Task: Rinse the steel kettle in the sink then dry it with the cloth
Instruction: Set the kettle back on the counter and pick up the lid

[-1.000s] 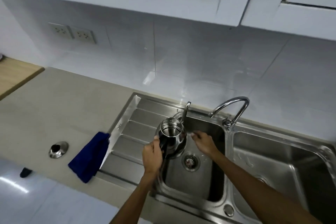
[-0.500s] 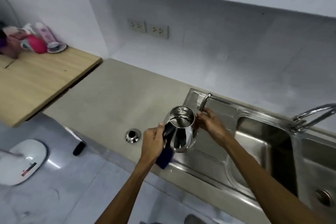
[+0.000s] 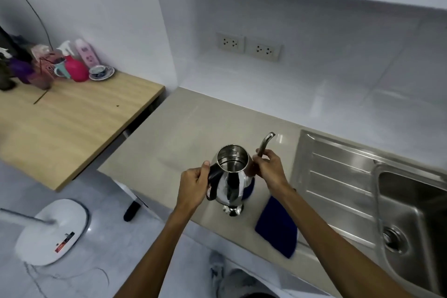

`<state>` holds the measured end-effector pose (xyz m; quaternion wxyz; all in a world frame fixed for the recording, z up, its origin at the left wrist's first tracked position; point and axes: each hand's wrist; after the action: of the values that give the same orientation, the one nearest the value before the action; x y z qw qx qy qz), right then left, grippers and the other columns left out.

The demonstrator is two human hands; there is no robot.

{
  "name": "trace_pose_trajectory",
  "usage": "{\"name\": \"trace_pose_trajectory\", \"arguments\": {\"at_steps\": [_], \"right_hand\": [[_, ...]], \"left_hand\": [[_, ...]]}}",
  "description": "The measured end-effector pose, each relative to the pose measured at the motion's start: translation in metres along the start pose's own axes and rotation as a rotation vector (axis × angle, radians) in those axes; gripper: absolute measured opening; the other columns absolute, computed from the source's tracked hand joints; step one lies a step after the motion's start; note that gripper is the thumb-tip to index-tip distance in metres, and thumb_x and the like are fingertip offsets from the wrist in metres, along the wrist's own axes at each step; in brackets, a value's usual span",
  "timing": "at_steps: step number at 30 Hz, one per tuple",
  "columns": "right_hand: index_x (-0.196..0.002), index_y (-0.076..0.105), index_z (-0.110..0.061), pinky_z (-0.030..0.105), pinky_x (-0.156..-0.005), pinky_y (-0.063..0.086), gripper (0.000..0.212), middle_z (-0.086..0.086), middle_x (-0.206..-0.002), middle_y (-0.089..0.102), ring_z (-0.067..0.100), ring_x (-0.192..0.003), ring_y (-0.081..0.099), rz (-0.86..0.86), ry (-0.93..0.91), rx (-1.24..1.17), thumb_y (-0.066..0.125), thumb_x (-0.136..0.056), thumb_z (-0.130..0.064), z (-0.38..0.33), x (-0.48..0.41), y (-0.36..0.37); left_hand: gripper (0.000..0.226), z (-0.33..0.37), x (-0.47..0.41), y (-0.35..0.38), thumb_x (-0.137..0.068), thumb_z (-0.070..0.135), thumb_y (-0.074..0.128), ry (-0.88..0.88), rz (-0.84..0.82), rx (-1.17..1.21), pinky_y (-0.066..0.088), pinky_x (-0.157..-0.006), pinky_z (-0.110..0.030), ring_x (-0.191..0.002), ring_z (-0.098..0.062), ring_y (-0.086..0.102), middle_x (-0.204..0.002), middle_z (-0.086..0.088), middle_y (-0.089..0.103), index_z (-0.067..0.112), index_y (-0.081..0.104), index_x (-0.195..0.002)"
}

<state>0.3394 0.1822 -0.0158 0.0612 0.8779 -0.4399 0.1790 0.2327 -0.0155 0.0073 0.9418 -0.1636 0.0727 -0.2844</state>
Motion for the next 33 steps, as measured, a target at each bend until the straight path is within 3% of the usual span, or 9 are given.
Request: {"name": "trace_pose_trajectory", "arguments": {"at_steps": [3, 7, 12, 17, 23, 28, 31, 33], "right_hand": [[-0.104, 0.061, -0.022, 0.052, -0.087, 0.058, 0.017, 0.016, -0.091, 0.074, 0.035, -0.089, 0.073, 0.036, 0.023, -0.020, 0.061, -0.087, -0.019, 0.007, -0.026, 0.038], [-0.104, 0.062, -0.019, 0.052, -0.086, 0.058, 0.014, 0.015, -0.091, 0.072, 0.033, -0.088, 0.072, 0.092, 0.095, -0.055, 0.060, -0.091, -0.015, 0.016, -0.048, 0.069], [-0.098, 0.064, -0.017, 0.050, -0.082, 0.059, 0.013, 0.015, -0.095, 0.068, 0.028, -0.081, 0.068, 0.174, 0.159, -0.087, 0.063, -0.087, -0.011, 0.023, -0.077, 0.105], [-0.095, 0.065, -0.014, 0.056, -0.083, 0.058, 0.012, 0.014, -0.090, 0.068, 0.039, -0.089, 0.071, 0.265, 0.201, -0.118, 0.067, -0.084, -0.009, 0.036, -0.095, 0.126], [-0.090, 0.065, -0.012, 0.057, -0.087, 0.057, 0.008, 0.012, -0.086, 0.067, 0.029, -0.083, 0.068, 0.326, 0.230, -0.203, 0.070, -0.084, -0.008, 0.046, -0.100, 0.137], [-0.093, 0.066, -0.009, 0.060, -0.088, 0.055, 0.011, 0.015, -0.082, 0.065, 0.031, -0.082, 0.067, 0.377, 0.242, -0.258, 0.070, -0.084, -0.005, 0.051, -0.104, 0.141], [-0.102, 0.063, -0.012, 0.049, -0.092, 0.056, 0.019, 0.015, -0.092, 0.068, 0.026, -0.085, 0.067, 0.311, 0.222, -0.207, 0.071, -0.086, -0.010, 0.052, -0.099, 0.137], [-0.114, 0.060, -0.018, 0.035, -0.088, 0.056, 0.037, 0.008, -0.105, 0.071, 0.018, -0.093, 0.068, 0.242, 0.194, 0.043, 0.077, -0.081, -0.020, 0.054, -0.090, 0.127]], "left_hand": [[0.078, -0.030, -0.041, -0.023, -0.093, 0.056, 0.037, 0.040, -0.064, -0.080, 0.039, -0.046, -0.041, -0.040, -0.018, 0.046, -0.045, -0.023, 0.052, -0.008, 0.050, -0.051], [0.066, -0.055, -0.077, -0.042, -0.100, 0.042, 0.040, 0.020, -0.149, -0.181, 0.047, -0.050, -0.041, -0.038, -0.010, 0.051, -0.041, -0.002, 0.055, 0.005, 0.055, -0.049], [0.063, -0.081, -0.133, -0.061, -0.103, 0.036, 0.041, 0.015, -0.239, -0.244, 0.049, -0.055, -0.046, -0.044, -0.019, 0.056, -0.049, -0.013, 0.062, -0.001, 0.058, -0.055], [0.074, -0.105, -0.173, -0.070, -0.092, 0.059, 0.032, 0.034, -0.380, -0.255, 0.045, -0.052, -0.043, -0.044, -0.015, 0.051, -0.051, -0.016, 0.060, -0.002, 0.054, -0.057], [0.063, -0.118, -0.207, -0.074, -0.104, 0.036, 0.040, 0.070, -0.523, -0.309, 0.050, -0.055, -0.041, -0.042, -0.009, 0.053, -0.046, -0.004, 0.058, 0.001, 0.056, -0.055], [0.066, -0.125, -0.228, -0.073, -0.097, 0.052, 0.039, 0.089, -0.587, -0.281, 0.048, -0.056, -0.038, -0.045, -0.010, 0.049, -0.049, -0.013, 0.058, 0.001, 0.054, -0.058], [0.062, -0.128, -0.236, -0.072, -0.101, 0.042, 0.042, 0.112, -0.625, -0.287, 0.049, -0.058, -0.042, -0.043, -0.010, 0.050, -0.044, -0.003, 0.055, 0.003, 0.054, -0.055], [0.065, -0.132, -0.238, -0.070, -0.097, 0.050, 0.038, 0.129, -0.644, -0.267, 0.049, -0.057, -0.042, -0.041, -0.010, 0.050, -0.043, -0.001, 0.055, 0.004, 0.053, -0.053]]}}
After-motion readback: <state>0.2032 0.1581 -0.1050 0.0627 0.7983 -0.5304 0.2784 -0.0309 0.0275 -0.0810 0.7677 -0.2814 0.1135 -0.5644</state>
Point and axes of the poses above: each hand's wrist, its own x-axis away from the middle knuckle, its own y-axis out of the palm, z = x × y
